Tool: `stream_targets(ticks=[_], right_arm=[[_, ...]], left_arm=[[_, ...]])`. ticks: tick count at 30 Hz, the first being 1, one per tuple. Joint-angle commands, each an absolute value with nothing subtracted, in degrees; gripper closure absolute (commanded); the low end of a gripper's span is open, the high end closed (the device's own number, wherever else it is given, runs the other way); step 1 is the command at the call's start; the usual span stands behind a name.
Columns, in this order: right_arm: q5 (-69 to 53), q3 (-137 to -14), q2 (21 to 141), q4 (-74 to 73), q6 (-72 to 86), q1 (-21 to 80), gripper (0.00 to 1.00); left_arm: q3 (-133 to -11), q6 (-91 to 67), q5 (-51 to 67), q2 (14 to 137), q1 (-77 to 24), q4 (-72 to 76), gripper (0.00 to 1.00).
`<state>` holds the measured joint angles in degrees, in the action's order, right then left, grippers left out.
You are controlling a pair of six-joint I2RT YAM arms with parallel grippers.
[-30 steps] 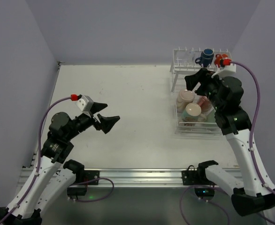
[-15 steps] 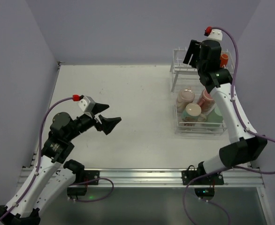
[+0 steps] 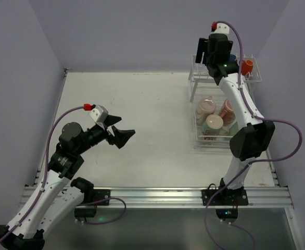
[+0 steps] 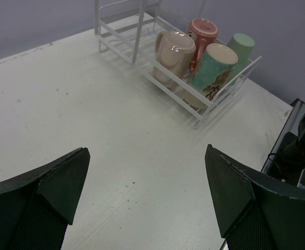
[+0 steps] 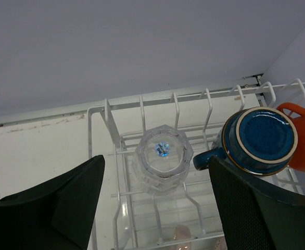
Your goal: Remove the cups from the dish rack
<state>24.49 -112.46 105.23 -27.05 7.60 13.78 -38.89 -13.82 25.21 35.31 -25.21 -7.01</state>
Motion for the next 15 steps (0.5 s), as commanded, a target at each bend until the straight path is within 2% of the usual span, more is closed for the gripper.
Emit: stream_targets(ticks=[1, 15], right_arm=[[25.4, -116.2, 107.4, -27.1, 5.4, 13.3, 0.17], [25.6, -118.3, 112.7, -26.1, 5.3, 12.1, 0.27]], left_arm=[[-40.5, -12.6, 24.8, 35.5, -25.4, -7.4, 0.00], [-40.6, -12.4, 24.3, 36.5, -25.1, -7.6, 0.00]])
